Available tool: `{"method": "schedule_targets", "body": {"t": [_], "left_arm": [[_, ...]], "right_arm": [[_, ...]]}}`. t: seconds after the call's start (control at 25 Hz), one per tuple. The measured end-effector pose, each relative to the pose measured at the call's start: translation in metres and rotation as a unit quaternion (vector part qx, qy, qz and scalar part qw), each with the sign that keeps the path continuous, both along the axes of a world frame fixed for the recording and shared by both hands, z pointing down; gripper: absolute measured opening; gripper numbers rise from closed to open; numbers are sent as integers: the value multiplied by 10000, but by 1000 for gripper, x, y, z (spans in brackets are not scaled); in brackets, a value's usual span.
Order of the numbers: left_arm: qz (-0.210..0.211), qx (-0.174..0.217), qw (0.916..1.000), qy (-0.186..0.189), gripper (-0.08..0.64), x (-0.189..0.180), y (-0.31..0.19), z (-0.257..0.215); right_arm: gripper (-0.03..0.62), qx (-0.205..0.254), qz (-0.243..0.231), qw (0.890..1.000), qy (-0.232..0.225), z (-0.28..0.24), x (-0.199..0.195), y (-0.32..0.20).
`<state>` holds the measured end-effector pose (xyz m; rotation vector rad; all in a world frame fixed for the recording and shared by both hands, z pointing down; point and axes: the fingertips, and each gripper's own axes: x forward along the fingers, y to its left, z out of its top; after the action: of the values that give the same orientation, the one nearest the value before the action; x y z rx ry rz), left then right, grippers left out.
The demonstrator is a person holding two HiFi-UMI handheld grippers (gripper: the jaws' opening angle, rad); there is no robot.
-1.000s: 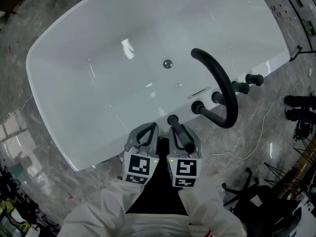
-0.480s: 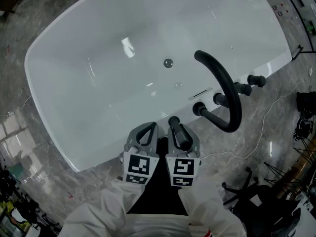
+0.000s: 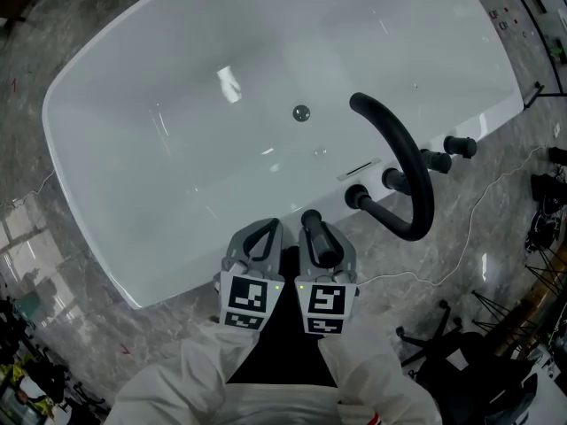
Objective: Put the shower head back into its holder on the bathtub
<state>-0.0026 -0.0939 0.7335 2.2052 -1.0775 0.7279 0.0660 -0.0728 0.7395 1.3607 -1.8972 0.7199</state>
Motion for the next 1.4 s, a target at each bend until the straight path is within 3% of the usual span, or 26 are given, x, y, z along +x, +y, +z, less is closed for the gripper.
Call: {"method": "schedule_targets", "body": {"t": [0.6, 0.68, 0.72, 1.4], "left_arm": [[-104, -57, 9999, -78, 0, -15, 6, 5], [-83, -57, 9999, -51, 0, -16, 6, 3], [-59, -43, 10000, -47, 2, -16, 7, 1], [397, 319, 9985, -217, 0, -23, 17, -64]], "right_arm": [[146, -299, 263, 9992, -91, 4, 0, 3], [228, -466, 327, 9980, -262, 8, 0, 8], [239, -551, 354, 9973, -325, 10, 1, 11], [181, -405, 456, 9976, -334, -55, 18, 44]]}}
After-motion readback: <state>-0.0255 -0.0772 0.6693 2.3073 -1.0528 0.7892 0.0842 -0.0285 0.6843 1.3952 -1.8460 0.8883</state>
